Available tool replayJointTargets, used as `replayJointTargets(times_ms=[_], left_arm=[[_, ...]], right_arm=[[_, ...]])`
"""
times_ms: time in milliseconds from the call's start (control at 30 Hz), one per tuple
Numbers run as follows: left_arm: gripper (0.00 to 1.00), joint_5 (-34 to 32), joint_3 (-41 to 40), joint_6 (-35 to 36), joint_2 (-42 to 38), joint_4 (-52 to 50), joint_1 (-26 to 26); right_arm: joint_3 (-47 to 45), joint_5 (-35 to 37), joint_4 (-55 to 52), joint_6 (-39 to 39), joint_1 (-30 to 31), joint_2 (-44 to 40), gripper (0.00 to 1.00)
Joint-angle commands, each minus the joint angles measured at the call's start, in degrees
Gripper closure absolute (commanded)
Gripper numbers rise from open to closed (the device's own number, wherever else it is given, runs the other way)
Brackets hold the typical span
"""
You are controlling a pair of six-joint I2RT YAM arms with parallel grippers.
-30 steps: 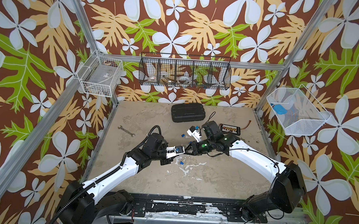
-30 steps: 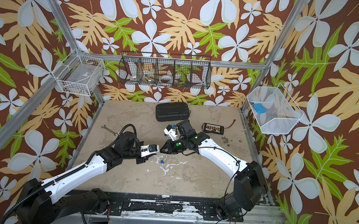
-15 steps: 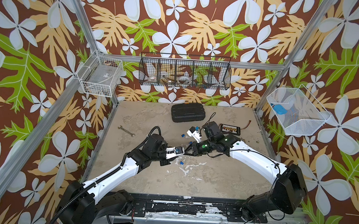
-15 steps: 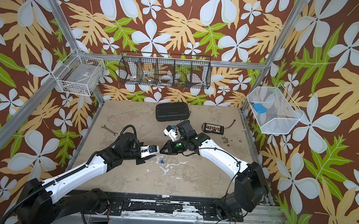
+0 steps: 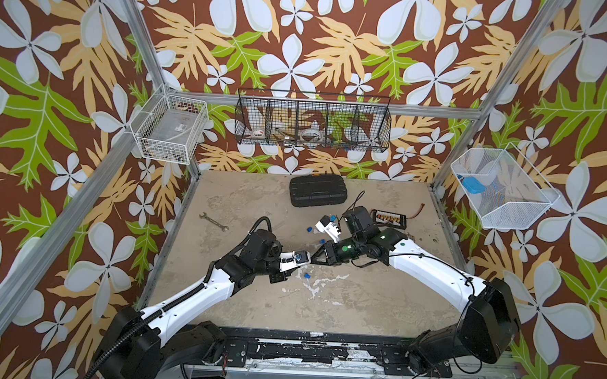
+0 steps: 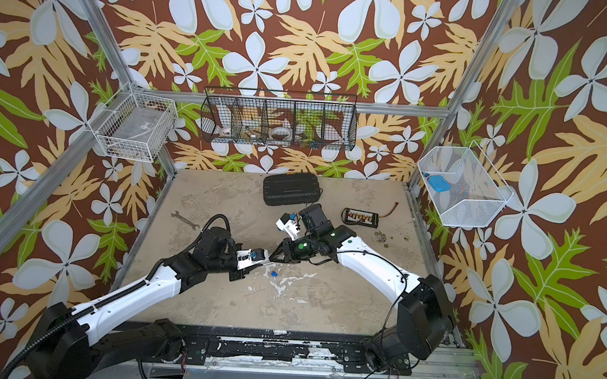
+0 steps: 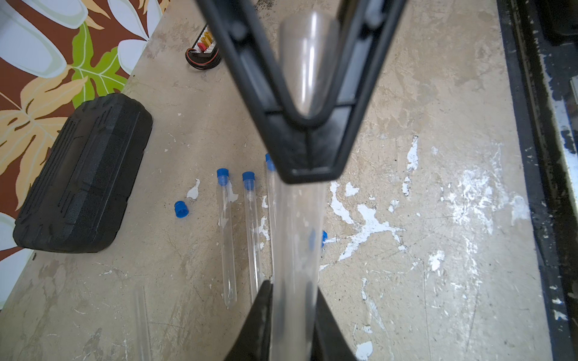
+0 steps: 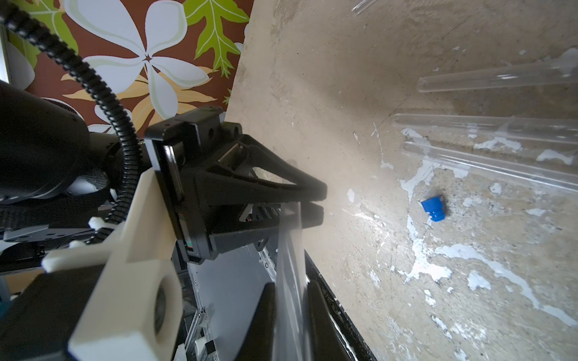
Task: Insert stoppers into test tubes
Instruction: Pick up the test tube at the center of the board.
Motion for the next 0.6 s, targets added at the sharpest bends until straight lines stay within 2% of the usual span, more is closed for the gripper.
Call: replayJointTargets(times_ms=[0,233,300,367,467,567], left_arm=[[0.81,0.3,0.1,0.5,0.0,0.9,0.0],[0.9,0.3,0.5,1.0,-0.2,0.2,0.0],[0.93,0.4,0.6,1.1,-0.3,0.1,0.0],[0.97,0.3,0.7,0.8,-0.6,0.0,0.0],[1.0,-0.5,0.4,-1.0,-0.6,0.5,0.0],[1.0,-3.5,-0.7,-4.5,-0.8,2.3,0.1]], right_arm=[[-0.2,-1.6,0.8,0.7,0.1,0.0,0.89],[0.0,-1.8,0.8,0.8,0.1,0.3,0.87],[0.3,-1.5,0.7,0.8,0.1,0.2,0.81],[1.0,-0.8,0.8,0.7,-0.1,-0.2,0.67],[1.4,1.0,2.6,0.6,-1.1,-2.3,0.55],[1.1,5.1,3.9,-2.3,-2.8,-6.0,0.52]])
